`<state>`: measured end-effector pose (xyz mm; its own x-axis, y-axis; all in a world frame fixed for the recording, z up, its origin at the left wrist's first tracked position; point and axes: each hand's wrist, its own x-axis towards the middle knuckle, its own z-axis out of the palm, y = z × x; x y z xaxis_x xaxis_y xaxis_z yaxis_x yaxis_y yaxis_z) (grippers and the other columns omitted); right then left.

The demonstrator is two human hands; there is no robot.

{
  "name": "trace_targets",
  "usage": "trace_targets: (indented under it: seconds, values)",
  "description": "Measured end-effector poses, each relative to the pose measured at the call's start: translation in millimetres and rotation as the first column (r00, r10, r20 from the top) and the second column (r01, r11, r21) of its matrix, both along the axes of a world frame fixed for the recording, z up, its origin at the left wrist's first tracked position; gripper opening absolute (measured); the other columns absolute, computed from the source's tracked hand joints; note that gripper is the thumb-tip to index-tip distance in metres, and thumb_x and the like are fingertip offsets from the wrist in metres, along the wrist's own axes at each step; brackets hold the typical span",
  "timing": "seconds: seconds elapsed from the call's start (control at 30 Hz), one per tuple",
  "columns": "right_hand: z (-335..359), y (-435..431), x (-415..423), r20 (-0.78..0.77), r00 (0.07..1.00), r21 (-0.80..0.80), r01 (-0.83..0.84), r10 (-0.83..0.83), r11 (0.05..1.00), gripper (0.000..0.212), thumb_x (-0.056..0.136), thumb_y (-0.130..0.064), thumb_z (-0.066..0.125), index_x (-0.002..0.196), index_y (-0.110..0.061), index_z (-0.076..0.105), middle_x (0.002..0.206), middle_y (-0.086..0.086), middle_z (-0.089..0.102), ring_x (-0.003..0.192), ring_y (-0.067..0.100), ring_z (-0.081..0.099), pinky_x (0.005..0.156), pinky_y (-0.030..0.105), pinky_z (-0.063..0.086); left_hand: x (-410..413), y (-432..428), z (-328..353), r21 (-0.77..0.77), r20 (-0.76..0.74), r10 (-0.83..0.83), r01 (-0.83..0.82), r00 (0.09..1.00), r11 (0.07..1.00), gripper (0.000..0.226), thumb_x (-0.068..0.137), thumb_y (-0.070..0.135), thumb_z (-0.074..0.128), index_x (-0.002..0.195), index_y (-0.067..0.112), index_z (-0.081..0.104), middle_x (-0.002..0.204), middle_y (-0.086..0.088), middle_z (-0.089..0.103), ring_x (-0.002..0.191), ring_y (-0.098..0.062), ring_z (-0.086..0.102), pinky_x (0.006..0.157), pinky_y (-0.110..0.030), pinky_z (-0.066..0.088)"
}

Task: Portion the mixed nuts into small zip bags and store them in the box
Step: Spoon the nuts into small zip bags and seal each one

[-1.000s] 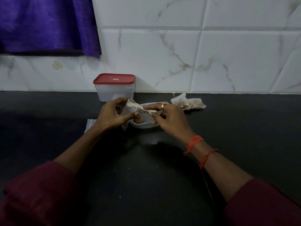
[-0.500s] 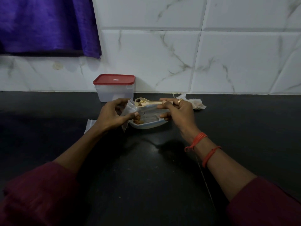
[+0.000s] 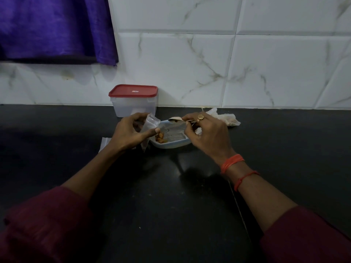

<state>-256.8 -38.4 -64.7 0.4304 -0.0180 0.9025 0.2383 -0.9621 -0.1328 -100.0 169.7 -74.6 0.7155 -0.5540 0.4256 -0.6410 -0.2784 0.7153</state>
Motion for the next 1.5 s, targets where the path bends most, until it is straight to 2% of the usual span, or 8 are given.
trace_targets:
  seconds: [0.13,0.3,0.53,0.7,0.93,1.17,1.37,1.5]
  values:
    - [-0.2,-2.2,-0.3,0.068,0.997,-0.105,0.035,-0.028,0.994,0.019,0.089,-0.011,0.063,0.103,-0.011,0.076,0.088,0.002,0.072,0.07,0.014,0.065,0.064,0.024,0.054,1.0,0.2,0.1,0.002,-0.004,0.004,-0.004,1.0,1.0,0.068,0.077,0.045,0.078,0.136,0.019,0.056,0.122,0.001,0.066,0.104,-0.007,0.063,0.078,-0.016,0.05]
    - [0.1,-1.5,4.4,-0.381,0.922,-0.086,0.042,-0.071,0.995,0.037,0.087,-0.036,0.049,0.088,-0.012,0.077,0.072,0.004,0.071,0.061,0.02,0.065,0.06,0.038,0.057,1.2,-0.8,-0.4,0.008,-0.004,0.008,-0.008,1.0,1.0,0.067,0.076,0.045,0.079,0.135,0.021,0.057,0.12,0.001,0.066,0.102,-0.007,0.063,0.077,-0.018,0.051]
    - [1.3,-1.4,2.1,-0.268,0.963,0.31,0.087,-0.001,0.947,0.015,0.087,-0.017,0.067,0.094,-0.015,0.08,0.076,0.001,0.076,0.067,0.008,0.07,0.071,0.022,0.058,-2.2,-1.4,1.3,0.001,-0.015,0.005,-0.005,1.0,1.0,0.063,0.078,0.041,0.079,0.134,0.022,0.057,0.116,0.006,0.065,0.101,-0.005,0.062,0.075,-0.017,0.05]
    - [-0.1,-9.7,6.2,-0.254,0.967,0.54,0.13,0.014,0.832,0.016,0.091,-0.024,0.065,0.084,-0.016,0.076,0.066,-0.005,0.073,0.063,0.008,0.073,0.069,0.038,0.061,-3.8,-1.6,2.9,-0.003,-0.033,-0.023,0.023,0.999,1.0,0.062,0.078,0.038,0.08,0.133,0.022,0.057,0.117,0.006,0.064,0.104,-0.007,0.062,0.08,-0.019,0.05]
    - [2.3,-10.8,2.2,-0.231,0.97,0.61,0.085,0.075,0.788,0.012,0.093,-0.018,0.067,0.085,-0.017,0.075,0.065,-0.004,0.073,0.061,0.003,0.072,0.07,0.034,0.062,-4.0,-1.8,3.1,0.003,-0.045,-0.03,0.03,0.999,1.0,0.063,0.077,0.039,0.08,0.134,0.023,0.056,0.117,0.007,0.063,0.103,-0.007,0.061,0.08,-0.019,0.051]
    - [2.4,-11.5,-1.7,-0.078,0.997,0.196,0.015,0.0,0.98,0.017,0.088,-0.013,0.064,0.098,-0.014,0.078,0.083,-0.002,0.075,0.069,0.007,0.067,0.069,0.026,0.058,-4.1,-1.1,3.9,0.009,-0.043,-0.029,0.03,0.999,1.0,0.063,0.077,0.04,0.079,0.133,0.023,0.056,0.115,0.008,0.063,0.104,-0.008,0.061,0.079,-0.019,0.05]
    - [4.9,-6.9,-1.3,0.174,0.984,-0.098,-0.018,0.035,0.995,0.021,0.09,-0.005,0.062,0.104,-0.008,0.077,0.089,0.006,0.073,0.071,0.019,0.067,0.066,0.033,0.057,-4.6,-2.2,3.1,0.0,-0.042,-0.002,0.002,0.999,1.0,0.063,0.077,0.039,0.08,0.134,0.024,0.056,0.115,0.009,0.062,0.103,-0.008,0.061,0.078,-0.018,0.05]
    - [2.9,-12.0,-1.1,0.036,0.999,-0.156,-0.029,0.035,0.987,0.024,0.092,-0.011,0.059,0.107,-0.011,0.077,0.086,0.005,0.072,0.068,0.02,0.066,0.064,0.03,0.056,-4.1,-2.3,2.8,0.002,-0.027,0.001,0.0,1.0,1.0,0.064,0.078,0.037,0.08,0.134,0.022,0.056,0.116,0.007,0.063,0.101,-0.006,0.061,0.077,-0.016,0.049]
